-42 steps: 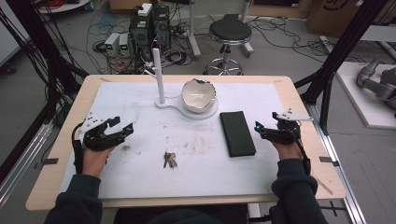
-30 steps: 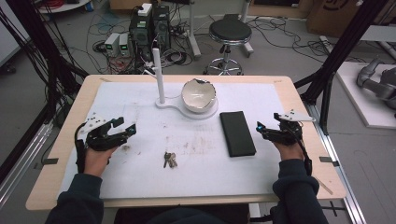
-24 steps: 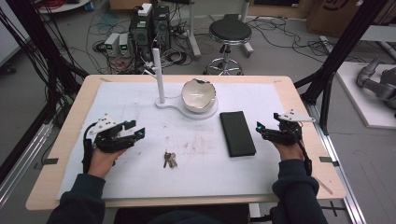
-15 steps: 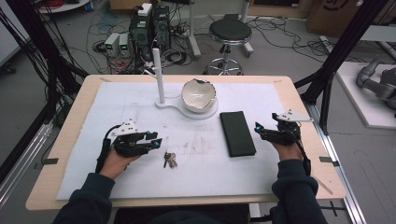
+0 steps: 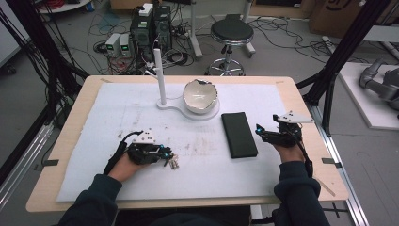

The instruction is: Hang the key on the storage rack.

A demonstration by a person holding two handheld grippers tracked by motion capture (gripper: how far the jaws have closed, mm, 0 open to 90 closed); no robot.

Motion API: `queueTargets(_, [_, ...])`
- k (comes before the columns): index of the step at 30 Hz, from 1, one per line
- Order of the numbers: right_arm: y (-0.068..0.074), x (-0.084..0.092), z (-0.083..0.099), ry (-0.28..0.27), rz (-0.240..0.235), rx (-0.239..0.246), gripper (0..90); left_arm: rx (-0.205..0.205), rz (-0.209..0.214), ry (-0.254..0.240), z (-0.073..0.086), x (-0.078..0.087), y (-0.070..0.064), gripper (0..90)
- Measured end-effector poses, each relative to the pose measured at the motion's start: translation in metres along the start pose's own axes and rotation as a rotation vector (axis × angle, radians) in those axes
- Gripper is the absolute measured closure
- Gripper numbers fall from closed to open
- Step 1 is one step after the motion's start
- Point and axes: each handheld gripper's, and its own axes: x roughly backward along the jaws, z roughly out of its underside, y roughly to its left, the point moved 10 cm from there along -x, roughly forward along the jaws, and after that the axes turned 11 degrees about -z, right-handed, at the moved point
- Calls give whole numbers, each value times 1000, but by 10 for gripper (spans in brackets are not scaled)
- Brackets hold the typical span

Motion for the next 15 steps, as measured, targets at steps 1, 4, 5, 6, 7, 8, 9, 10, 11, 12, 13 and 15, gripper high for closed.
queueTargets(1, [1,1,-1,-3,1,3,210,9,3,3,0,0,-1,871])
queueTargets(4, [2,3,-1,-5,3,9,210,20,10,-10,-2,3,-3,876])
queueTargets(5, [3,4,-4,-11,7,7,210,35,20,-33,-5,5,-5,876])
queueTargets(6, [4,5,-5,-12,5,9,210,49,20,-45,-7,7,-6,877])
queueTargets(7, [5,5,-7,-17,6,12,210,63,18,-57,-8,9,-7,877])
queueTargets(8, [6,5,-8,-20,6,14,210,65,14,-63,-9,11,-8,877])
queueTargets(9, [6,4,-9,-21,5,16,210,75,10,-83,-12,12,-8,877])
queueTargets(10, [7,2,-10,-20,3,18,210,75,10,-83,-12,12,-8,877])
queueTargets(11, [7,1,-10,-18,3,16,210,88,7,-103,-16,16,-7,878])
queueTargets(12, [6,0,-8,-10,1,17,210,88,7,-103,-16,16,-7,878])
queueTargets(13, [6,-2,-7,-5,-2,12,210,97,-5,-127,-21,19,-3,878])
queueTargets(15, [5,-4,-3,4,-9,4,210,108,-18,-157,-28,23,1,878])
